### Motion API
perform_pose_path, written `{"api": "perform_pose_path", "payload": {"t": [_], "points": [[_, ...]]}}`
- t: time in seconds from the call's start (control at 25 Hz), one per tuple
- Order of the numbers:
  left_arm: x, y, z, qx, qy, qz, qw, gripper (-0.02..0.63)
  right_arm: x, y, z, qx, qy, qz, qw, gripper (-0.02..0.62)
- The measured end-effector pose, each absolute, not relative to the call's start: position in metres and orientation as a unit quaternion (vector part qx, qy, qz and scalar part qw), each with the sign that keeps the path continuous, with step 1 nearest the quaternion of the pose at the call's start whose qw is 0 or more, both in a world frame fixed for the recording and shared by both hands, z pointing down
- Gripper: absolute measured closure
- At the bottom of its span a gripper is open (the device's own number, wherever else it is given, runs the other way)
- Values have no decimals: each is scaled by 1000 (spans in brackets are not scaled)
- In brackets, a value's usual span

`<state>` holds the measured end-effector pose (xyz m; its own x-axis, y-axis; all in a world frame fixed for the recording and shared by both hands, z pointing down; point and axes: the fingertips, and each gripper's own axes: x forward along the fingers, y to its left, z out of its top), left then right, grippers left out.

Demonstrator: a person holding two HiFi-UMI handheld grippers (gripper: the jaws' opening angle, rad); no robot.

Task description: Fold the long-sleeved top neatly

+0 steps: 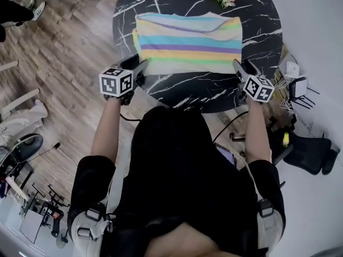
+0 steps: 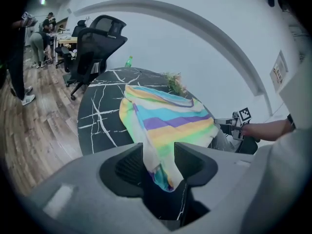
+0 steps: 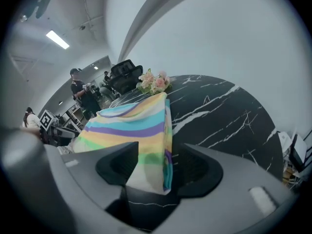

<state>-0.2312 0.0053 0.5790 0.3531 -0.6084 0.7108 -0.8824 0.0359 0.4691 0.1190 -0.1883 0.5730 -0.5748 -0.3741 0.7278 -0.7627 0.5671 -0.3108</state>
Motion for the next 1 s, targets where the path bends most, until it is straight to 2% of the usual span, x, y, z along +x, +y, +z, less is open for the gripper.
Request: {"api": "perform_pose_path", "payload": {"t": [0.2, 0.28, 0.36, 0.4, 0.48, 0.72, 1.0], "points": [[-213, 32, 599, 674, -530, 174, 485, 400, 122, -170, 590, 349, -816, 345, 305, 380], [-206, 41, 607, 670, -526, 178, 493, 415, 124, -168, 593, 358, -811, 355, 298, 457], [-205, 46, 612, 667, -530, 179, 491, 464, 128, -167, 593, 367, -807, 366, 285, 545], [-205, 47, 612, 670, -531, 175, 489, 498, 129, -166, 592, 369, -805, 372, 278, 558], [-204, 47, 606, 683, -526, 164, 479, 568, 131, -161, 588, 369, -803, 384, 268, 565], [-206, 62, 577, 745, -512, 141, 405, 578, 144, -132, 583, 353, -804, 401, 260, 565], [-202, 105, 596, 739, -500, 139, 430, 581, 149, -101, 593, 344, -799, 399, 290, 560]]}}
